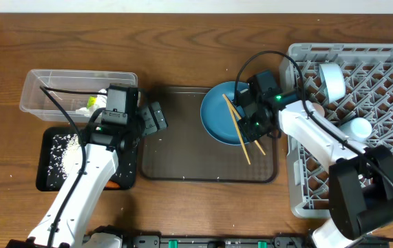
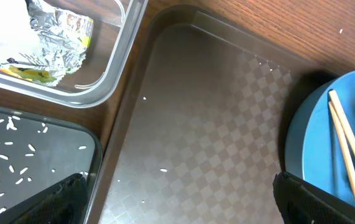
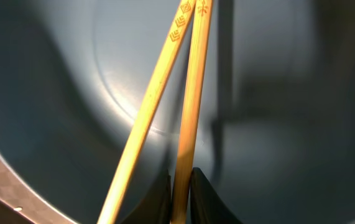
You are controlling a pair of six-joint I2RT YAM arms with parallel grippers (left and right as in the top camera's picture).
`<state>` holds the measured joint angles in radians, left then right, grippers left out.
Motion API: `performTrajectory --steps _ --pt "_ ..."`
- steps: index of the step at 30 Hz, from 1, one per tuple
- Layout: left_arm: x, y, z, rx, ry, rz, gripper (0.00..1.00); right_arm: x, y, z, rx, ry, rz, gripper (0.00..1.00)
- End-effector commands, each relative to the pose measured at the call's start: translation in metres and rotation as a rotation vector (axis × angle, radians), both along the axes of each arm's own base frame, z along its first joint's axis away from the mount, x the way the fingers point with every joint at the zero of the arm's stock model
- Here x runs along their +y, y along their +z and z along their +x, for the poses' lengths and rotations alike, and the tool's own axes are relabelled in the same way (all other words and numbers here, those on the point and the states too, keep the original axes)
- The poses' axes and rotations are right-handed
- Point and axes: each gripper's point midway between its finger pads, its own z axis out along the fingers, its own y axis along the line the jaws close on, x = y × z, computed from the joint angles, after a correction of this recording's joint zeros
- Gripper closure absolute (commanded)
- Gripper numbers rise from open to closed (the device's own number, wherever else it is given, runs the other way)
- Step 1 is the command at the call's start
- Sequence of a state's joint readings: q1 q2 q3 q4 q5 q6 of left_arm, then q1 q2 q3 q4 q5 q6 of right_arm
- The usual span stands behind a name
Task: Sort waste into correct bins and load items into the dishwasher rack
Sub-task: 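Lower the right gripper and close it on the wooden chopsticks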
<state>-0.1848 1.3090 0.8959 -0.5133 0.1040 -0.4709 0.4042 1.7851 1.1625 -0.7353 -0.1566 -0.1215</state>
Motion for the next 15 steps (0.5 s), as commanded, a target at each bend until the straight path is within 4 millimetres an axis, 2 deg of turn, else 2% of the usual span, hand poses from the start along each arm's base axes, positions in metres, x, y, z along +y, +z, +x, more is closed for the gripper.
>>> performTrajectory --steps 1,4,11,15 --pt "0.004 -0.002 0.000 0.004 0.009 0.016 0.02 0.009 -0.005 -0.007 0.012 0.037 0.002 0.89" --pt "0.004 -0.002 0.000 0.004 0.009 0.016 0.02 0.011 -0.004 -0.007 0.008 0.039 0.004 0.98" --pt "0.004 -0.002 0.000 0.004 0.009 0.016 0.02 0.011 -0.002 -0.005 0.002 0.039 0.007 0.99" --pt "0.004 -0.002 0.000 0.004 0.009 0.016 0.02 0.014 0.009 -0.002 -0.013 0.039 0.021 0.99"
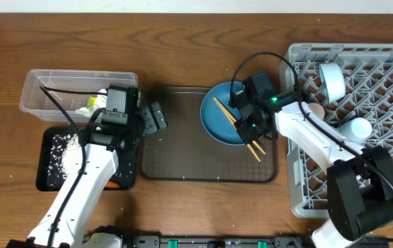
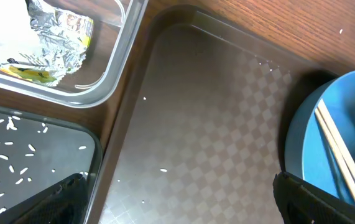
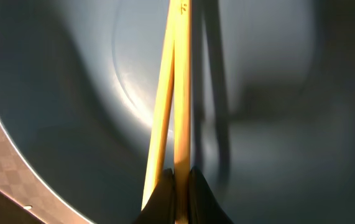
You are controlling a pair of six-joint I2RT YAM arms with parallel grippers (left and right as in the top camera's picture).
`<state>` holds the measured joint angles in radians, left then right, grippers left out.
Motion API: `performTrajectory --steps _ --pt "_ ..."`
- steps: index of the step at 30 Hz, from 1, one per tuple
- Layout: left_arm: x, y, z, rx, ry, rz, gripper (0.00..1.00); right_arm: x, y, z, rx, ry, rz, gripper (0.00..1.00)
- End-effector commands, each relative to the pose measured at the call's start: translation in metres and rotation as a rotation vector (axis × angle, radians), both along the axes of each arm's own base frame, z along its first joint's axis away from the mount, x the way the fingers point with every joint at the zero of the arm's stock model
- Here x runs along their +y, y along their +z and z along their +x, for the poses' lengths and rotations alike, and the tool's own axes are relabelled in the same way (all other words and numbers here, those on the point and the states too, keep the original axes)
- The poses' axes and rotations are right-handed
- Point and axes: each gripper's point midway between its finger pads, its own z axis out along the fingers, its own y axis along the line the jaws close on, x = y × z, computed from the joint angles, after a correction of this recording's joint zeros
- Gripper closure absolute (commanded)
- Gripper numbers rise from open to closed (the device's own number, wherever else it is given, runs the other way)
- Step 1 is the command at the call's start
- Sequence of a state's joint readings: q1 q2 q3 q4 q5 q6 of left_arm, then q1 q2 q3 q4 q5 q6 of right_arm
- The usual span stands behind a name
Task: Sort waste into correct bins and load items into the dishwasher rack
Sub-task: 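Lower the right gripper and close it on the wooden chopsticks, then lift the chopsticks with the right gripper and carry them right to the rack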
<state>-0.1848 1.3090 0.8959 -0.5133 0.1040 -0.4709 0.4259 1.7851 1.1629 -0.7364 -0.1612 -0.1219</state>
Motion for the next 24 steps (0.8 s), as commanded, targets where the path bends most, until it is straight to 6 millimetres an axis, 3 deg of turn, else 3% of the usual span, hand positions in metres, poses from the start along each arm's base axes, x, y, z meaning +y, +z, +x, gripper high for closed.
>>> performTrajectory --steps 1,6,10,13,18,24 --pt "0.004 -0.002 0.000 0.004 0.009 0.016 0.02 0.008 0.014 0.002 -0.020 0.018 0.028 0.99" --pt "0.004 -0.002 0.000 0.004 0.009 0.016 0.02 0.006 0.046 0.008 -0.093 0.000 0.065 0.99" --pt "0.004 -0.002 0.000 0.004 0.009 0.016 0.02 -0.016 0.079 0.020 -0.197 -0.096 0.054 0.99" --pt "0.004 -0.002 0.000 0.004 0.009 0.016 0.02 -0.051 0.104 0.030 -0.290 -0.252 -0.010 0.99" --pt "0.004 -0.002 0.000 0.004 0.009 0.016 0.02 -0.128 0.137 0.039 -0.441 -0.510 -0.211 0.99" --pt "0.004 -0.002 0.000 0.004 0.009 0.016 0.02 -0.174 0.139 0.040 -0.449 -0.624 -0.290 0.99"
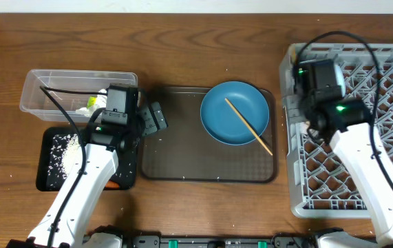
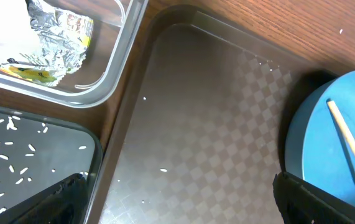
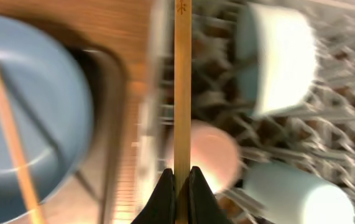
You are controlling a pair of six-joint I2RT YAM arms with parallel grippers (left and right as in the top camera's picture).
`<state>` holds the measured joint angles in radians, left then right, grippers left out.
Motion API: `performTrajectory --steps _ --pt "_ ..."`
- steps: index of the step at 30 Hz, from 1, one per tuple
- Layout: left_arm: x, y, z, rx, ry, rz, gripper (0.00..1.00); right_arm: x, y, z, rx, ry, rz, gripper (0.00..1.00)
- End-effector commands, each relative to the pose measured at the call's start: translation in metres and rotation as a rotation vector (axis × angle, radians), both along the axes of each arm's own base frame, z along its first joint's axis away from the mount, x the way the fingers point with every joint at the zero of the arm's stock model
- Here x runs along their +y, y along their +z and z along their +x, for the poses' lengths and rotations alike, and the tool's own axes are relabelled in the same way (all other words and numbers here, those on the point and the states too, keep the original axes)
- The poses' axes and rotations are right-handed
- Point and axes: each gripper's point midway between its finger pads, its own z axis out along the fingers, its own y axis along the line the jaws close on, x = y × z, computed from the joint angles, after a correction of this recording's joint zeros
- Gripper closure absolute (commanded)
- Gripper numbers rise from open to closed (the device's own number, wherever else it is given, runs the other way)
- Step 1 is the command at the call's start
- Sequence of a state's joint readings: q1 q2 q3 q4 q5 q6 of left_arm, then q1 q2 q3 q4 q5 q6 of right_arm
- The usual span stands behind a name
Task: Sort waste into correct bins and load items into the dishwasher rack
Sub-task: 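Lift the chopsticks with the right gripper and carry them right to the rack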
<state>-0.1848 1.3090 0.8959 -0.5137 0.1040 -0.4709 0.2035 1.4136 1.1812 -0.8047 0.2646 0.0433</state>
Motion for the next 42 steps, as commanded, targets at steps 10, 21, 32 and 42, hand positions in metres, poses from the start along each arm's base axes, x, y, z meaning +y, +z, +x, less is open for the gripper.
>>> performTrajectory --steps 10,21,32,42 --pt "0.004 -0.002 0.000 0.004 0.009 0.016 0.02 -0.065 -0.004 -0.002 0.026 -0.209 -0.066 0.99" --pt "0.004 -0.002 0.000 0.004 0.009 0.016 0.02 -0.128 0.008 -0.006 -0.020 -0.393 -0.154 0.99" --pt "0.004 -0.002 0.000 0.004 0.009 0.016 0.02 -0.179 0.014 0.010 -0.087 -0.355 -0.126 0.99" --pt "0.004 -0.002 0.000 0.004 0.009 0.016 0.02 -0.183 -0.004 0.023 -0.040 -0.098 -0.125 0.93"
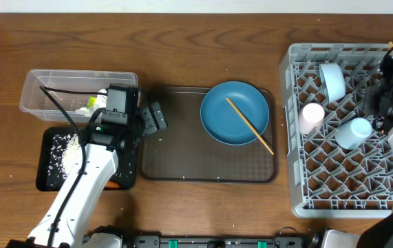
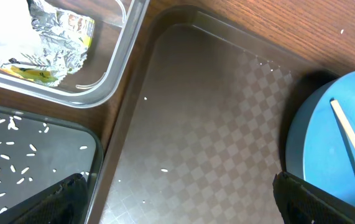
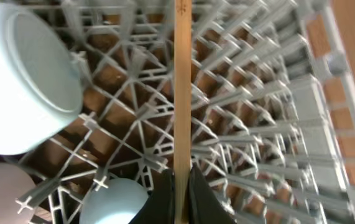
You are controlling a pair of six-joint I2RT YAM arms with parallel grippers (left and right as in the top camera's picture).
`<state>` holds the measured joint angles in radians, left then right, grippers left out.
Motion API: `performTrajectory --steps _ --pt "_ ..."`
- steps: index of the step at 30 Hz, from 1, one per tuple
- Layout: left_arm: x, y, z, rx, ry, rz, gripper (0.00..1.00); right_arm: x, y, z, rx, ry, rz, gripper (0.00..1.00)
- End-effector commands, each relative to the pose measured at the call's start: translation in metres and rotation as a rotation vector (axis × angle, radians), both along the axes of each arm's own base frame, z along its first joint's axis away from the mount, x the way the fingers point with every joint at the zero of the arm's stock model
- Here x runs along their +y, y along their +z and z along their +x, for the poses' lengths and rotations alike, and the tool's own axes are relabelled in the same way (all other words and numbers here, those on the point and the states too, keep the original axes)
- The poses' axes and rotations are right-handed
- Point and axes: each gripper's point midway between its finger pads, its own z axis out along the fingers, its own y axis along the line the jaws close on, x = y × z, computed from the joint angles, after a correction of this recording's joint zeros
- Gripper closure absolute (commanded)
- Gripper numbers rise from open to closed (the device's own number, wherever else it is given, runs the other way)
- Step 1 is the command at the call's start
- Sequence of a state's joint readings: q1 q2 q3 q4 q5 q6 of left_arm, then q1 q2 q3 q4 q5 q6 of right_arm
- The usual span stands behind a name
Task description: Sort waste into correct bins and load items into the dishwasher rack
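My right gripper (image 3: 182, 186) is shut on a wooden chopstick (image 3: 182, 87), held over the grey dishwasher rack (image 3: 258, 93); overhead it sits at the rack's right edge (image 1: 391, 89). A second chopstick (image 1: 250, 125) lies across the blue plate (image 1: 227, 103) on the brown tray (image 1: 182, 148). The rack (image 1: 334, 179) holds a pale blue cup (image 1: 332, 81), a pink cup (image 1: 312, 116) and another light cup (image 1: 353, 132). My left gripper (image 2: 177, 205) is open above the tray's left part, near the clear bin (image 1: 58, 89) with crumpled foil (image 2: 53, 37).
A black bin (image 1: 62, 155) scattered with rice grains sits left of the tray, below the clear bin. Bare wooden table (image 1: 182, 48) runs along the back. A few rice grains lie on the tray (image 2: 163, 170).
My right gripper moved with its chopstick from the rack's left edge by the plate to the rack's right side. The left arm has not moved.
First my right gripper was down in the blue plate, shut on one of two chopsticks. Then it held that chopstick lifted at the plate, later over the rack's left edge, and now over the rack's right side. The other chopstick stayed on the plate.
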<state>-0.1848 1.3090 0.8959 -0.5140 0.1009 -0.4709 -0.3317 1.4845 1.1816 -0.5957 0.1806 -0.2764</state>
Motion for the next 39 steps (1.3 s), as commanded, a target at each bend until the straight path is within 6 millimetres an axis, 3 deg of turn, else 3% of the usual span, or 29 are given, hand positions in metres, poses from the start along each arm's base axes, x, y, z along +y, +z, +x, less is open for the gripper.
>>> performTrajectory --steps 1,4,13,16,19,23,25,28,32,35,39 --pt "0.003 -0.002 0.000 0.004 0.007 0.013 0.02 0.003 -0.009 0.011 0.041 0.148 -0.019 0.91" --pt "0.003 -0.002 0.000 0.004 0.007 0.013 0.02 -0.003 -0.026 0.016 0.076 0.165 -0.026 0.88" --pt "0.003 -0.002 0.000 0.004 0.007 0.013 0.02 -0.027 -0.067 0.013 0.154 0.125 0.006 0.94" --pt "0.003 -0.002 0.000 0.004 0.007 0.013 0.02 -0.020 -0.065 0.022 0.111 0.159 0.042 0.85" --pt "0.003 -0.002 0.000 0.004 0.007 0.013 0.02 -0.014 -0.057 0.029 0.059 0.175 0.074 0.84" --pt "0.003 -0.002 0.000 0.004 0.007 0.013 0.02 -0.005 -0.031 0.036 -0.049 0.152 0.119 0.84" --pt "0.003 -0.002 0.000 0.004 0.007 0.013 0.02 0.016 -0.007 0.044 -0.158 0.176 0.216 0.83" --pt "0.003 -0.002 0.000 0.004 0.007 0.013 0.02 0.063 0.036 0.051 -0.320 0.267 0.445 0.83" --pt "0.003 -0.002 0.000 0.004 0.007 0.013 0.02 0.131 0.082 0.043 -0.414 0.433 0.727 0.73" --pt "0.003 -0.002 0.000 0.004 0.007 0.013 0.02 0.175 0.090 0.030 -0.375 0.555 0.820 0.63" --pt "0.003 -0.002 0.000 0.004 0.007 0.013 0.02 0.228 0.077 0.018 -0.273 0.685 0.842 0.59"
